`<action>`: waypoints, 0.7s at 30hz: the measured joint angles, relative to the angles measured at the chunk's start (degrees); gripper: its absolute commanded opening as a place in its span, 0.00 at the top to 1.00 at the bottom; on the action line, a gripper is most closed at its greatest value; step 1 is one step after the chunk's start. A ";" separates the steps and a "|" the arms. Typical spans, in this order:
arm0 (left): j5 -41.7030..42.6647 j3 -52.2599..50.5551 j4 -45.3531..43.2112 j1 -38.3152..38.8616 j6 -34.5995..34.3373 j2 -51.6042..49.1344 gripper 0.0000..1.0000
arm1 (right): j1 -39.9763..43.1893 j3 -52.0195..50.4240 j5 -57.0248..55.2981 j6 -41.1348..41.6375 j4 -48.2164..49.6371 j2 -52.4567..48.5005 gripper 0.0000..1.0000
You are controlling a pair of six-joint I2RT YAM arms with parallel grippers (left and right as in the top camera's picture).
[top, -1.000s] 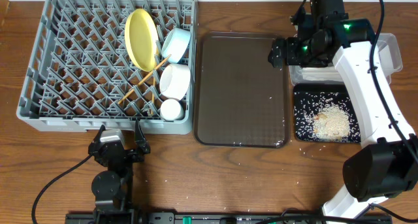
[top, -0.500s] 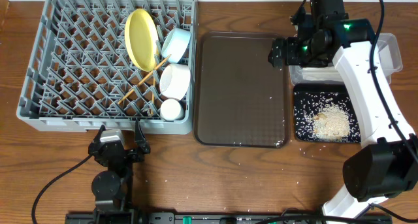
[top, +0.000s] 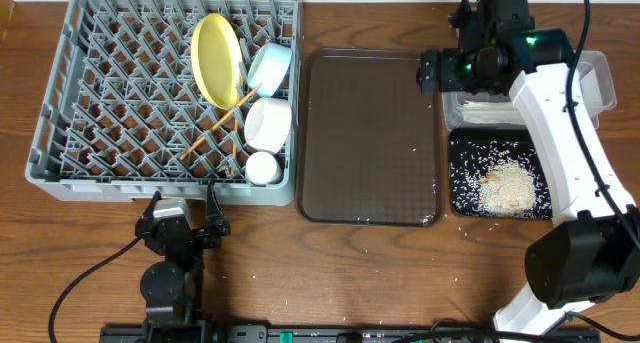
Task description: Sort waste into correct bins and load items into the dishwasher
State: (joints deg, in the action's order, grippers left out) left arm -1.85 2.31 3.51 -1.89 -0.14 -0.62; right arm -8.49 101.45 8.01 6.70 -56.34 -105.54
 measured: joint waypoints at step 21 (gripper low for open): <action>0.00 -0.07 -0.17 0.00 0.07 0.02 0.10 | 4.04 -53.79 -4.50 -15.08 42.29 51.17 0.01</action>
State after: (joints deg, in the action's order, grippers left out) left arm -1.85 2.24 3.33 -1.89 -0.08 -0.60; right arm -4.45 47.66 3.51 -8.38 -14.04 -54.37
